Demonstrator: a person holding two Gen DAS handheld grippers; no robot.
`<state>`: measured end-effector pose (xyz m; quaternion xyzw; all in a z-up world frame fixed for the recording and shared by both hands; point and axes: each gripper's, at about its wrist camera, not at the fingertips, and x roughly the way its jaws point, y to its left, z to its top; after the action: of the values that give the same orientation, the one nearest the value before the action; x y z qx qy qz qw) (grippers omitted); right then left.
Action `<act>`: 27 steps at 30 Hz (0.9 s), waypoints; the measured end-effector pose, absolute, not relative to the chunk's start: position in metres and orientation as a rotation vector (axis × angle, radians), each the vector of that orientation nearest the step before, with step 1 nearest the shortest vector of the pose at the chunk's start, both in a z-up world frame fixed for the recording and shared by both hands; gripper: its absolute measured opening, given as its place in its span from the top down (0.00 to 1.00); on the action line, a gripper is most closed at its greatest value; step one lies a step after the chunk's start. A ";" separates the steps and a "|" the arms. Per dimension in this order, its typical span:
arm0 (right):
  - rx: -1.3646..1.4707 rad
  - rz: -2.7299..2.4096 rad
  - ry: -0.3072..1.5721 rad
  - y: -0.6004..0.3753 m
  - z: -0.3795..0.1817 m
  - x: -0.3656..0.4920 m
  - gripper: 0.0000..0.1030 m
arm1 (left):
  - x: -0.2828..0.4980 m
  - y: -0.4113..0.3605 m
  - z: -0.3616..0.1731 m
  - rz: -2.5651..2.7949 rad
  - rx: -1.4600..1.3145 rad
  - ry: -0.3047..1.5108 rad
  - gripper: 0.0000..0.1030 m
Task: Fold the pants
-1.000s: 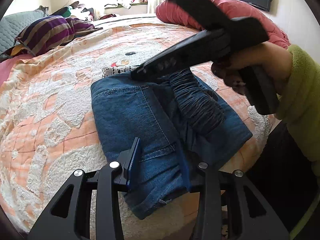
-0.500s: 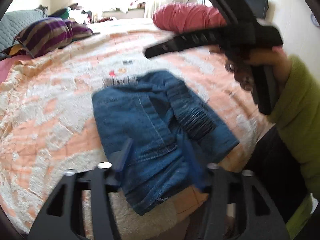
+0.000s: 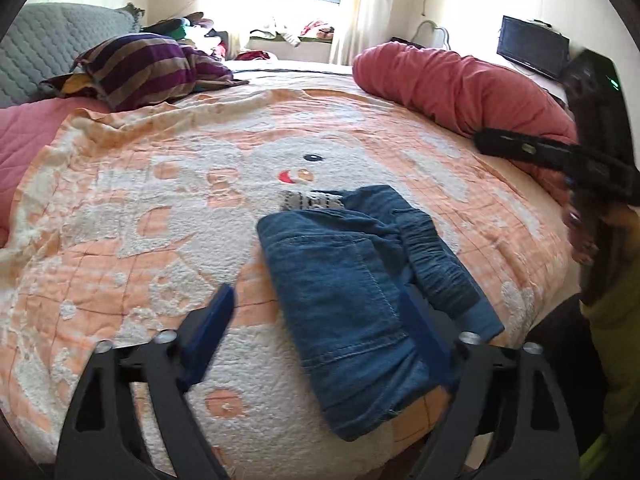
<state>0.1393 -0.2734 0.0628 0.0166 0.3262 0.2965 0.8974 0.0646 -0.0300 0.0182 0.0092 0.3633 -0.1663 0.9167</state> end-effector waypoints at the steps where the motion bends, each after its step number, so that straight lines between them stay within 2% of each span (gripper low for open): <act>1: 0.044 0.607 0.671 -0.276 0.063 0.136 0.26 | 0.062 -0.029 0.021 -0.336 0.021 0.739 0.08; 13: 0.104 0.547 0.632 -0.299 0.065 0.118 0.11 | 0.064 -0.026 0.030 -0.285 0.034 0.744 0.05; 27: 0.062 0.495 0.680 -0.294 0.054 0.121 0.10 | 0.073 -0.024 0.024 -0.244 0.023 0.796 0.04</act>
<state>0.1213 -0.2936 0.0540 0.0299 0.3301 0.2403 0.9123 0.0733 -0.0243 0.0237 0.0111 0.3865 -0.1185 0.9146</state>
